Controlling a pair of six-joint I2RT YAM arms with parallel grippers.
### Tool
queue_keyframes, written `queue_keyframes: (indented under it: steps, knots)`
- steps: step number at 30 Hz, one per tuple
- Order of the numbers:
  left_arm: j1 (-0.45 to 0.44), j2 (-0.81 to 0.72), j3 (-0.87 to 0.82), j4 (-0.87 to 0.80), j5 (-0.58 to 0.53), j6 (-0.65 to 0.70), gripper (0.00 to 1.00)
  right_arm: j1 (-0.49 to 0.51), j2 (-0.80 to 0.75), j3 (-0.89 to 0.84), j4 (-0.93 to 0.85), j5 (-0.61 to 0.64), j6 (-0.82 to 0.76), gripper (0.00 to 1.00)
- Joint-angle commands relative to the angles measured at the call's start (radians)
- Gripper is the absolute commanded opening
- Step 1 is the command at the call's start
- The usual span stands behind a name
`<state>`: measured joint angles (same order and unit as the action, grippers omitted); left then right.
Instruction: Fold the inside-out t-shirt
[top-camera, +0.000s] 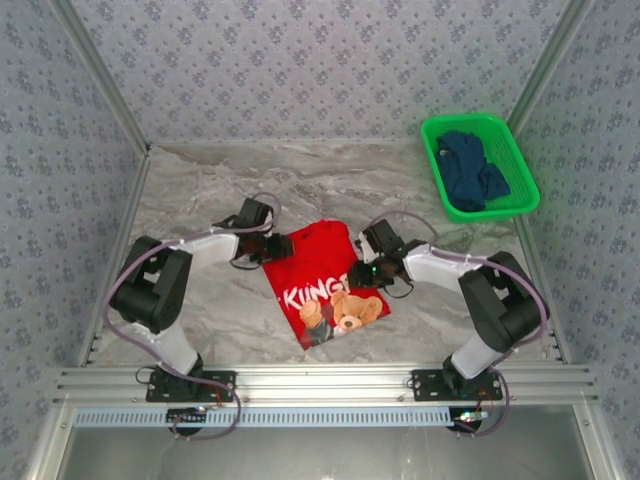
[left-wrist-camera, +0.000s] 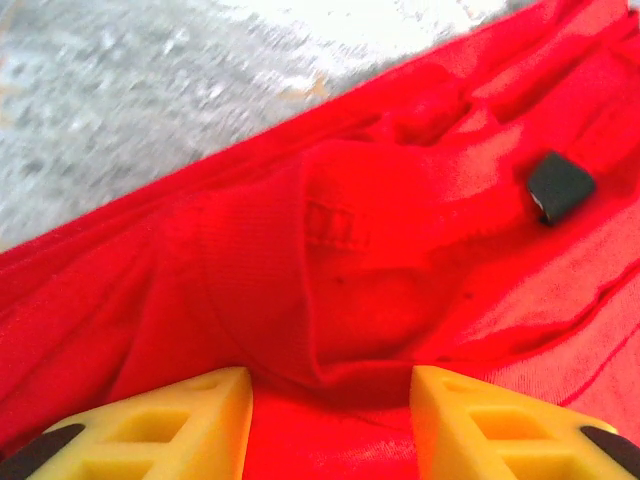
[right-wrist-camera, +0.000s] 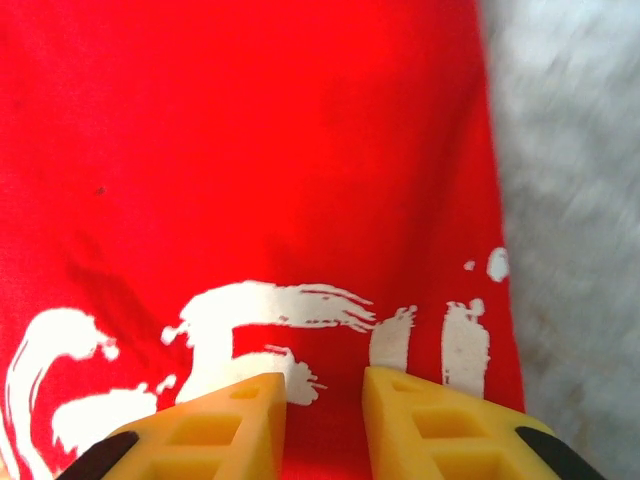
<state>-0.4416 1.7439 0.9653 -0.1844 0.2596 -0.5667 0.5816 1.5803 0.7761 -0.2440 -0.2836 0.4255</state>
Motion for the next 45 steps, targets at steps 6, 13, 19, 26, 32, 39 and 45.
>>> queue_keyframes:
  steps: [6, 13, 19, 26, 32, 39, 45]
  knots:
    - [0.009, 0.036, 0.171, -0.078, -0.005, 0.109, 0.47, 0.059, -0.124, 0.028, -0.090, 0.111, 0.057, 0.41]
    - [0.109, -0.148, 0.057, -0.070, -0.043, 0.080, 0.61, -0.114, -0.037, 0.220, -0.063, 0.105, -0.110, 0.65]
    - [0.135, -0.125, 0.033, -0.081, 0.016, 0.056, 0.71, -0.157, 0.188, 0.448, -0.105, 0.046, -0.194, 0.75]
    - [0.133, -0.049, 0.052, -0.078, 0.055, 0.070, 0.76, -0.154, 0.342, 0.566, -0.131, 0.022, -0.233, 0.79]
    - [0.112, 0.002, 0.053, -0.070, 0.066, 0.079, 0.77, -0.132, 0.397, 0.578, -0.134, 0.004, -0.237, 0.78]
    - [0.077, 0.050, 0.035, -0.031, 0.070, 0.064, 0.75, -0.106, 0.437, 0.566, -0.124, -0.008, -0.230, 0.74]
    - [0.060, 0.074, 0.004, 0.011, 0.084, 0.054, 0.71, -0.078, 0.447, 0.549, -0.124, -0.013, -0.227, 0.71]
